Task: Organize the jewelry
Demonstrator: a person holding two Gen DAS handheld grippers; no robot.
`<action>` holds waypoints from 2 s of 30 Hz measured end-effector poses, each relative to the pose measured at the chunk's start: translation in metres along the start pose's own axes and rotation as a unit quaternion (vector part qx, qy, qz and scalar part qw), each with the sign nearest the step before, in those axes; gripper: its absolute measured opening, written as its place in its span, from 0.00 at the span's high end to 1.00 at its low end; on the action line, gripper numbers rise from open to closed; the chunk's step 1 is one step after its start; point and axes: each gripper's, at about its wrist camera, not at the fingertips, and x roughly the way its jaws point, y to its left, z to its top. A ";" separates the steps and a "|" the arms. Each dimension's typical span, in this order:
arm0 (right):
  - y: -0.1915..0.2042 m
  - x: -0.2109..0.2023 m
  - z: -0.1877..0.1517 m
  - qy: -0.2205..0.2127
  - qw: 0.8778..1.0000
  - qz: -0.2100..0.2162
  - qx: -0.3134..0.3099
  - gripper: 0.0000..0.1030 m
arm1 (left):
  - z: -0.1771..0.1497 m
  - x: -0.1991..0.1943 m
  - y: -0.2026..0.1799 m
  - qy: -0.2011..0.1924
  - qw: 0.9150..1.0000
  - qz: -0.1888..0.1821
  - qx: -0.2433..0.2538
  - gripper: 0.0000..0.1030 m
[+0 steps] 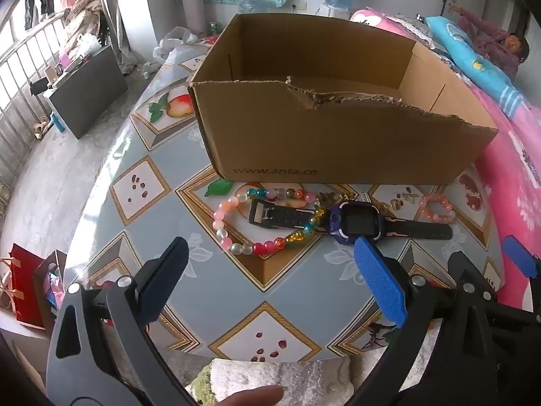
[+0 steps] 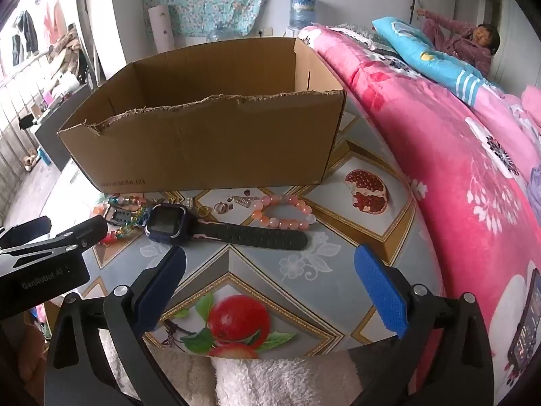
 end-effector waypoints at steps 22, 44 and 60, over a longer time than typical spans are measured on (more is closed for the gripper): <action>0.004 -0.004 0.004 -0.008 1.000 0.000 -0.002 0.05 | -0.001 -0.001 0.007 0.002 1.000 -0.004 -0.009 0.08; 0.007 -0.003 0.003 -0.006 1.000 0.000 -0.003 0.05 | 0.000 0.006 0.010 0.010 1.000 -0.004 -0.015 0.08; 0.009 -0.005 0.005 -0.011 1.000 -0.001 -0.005 0.05 | 0.000 0.003 0.012 0.007 1.000 -0.005 -0.018 0.08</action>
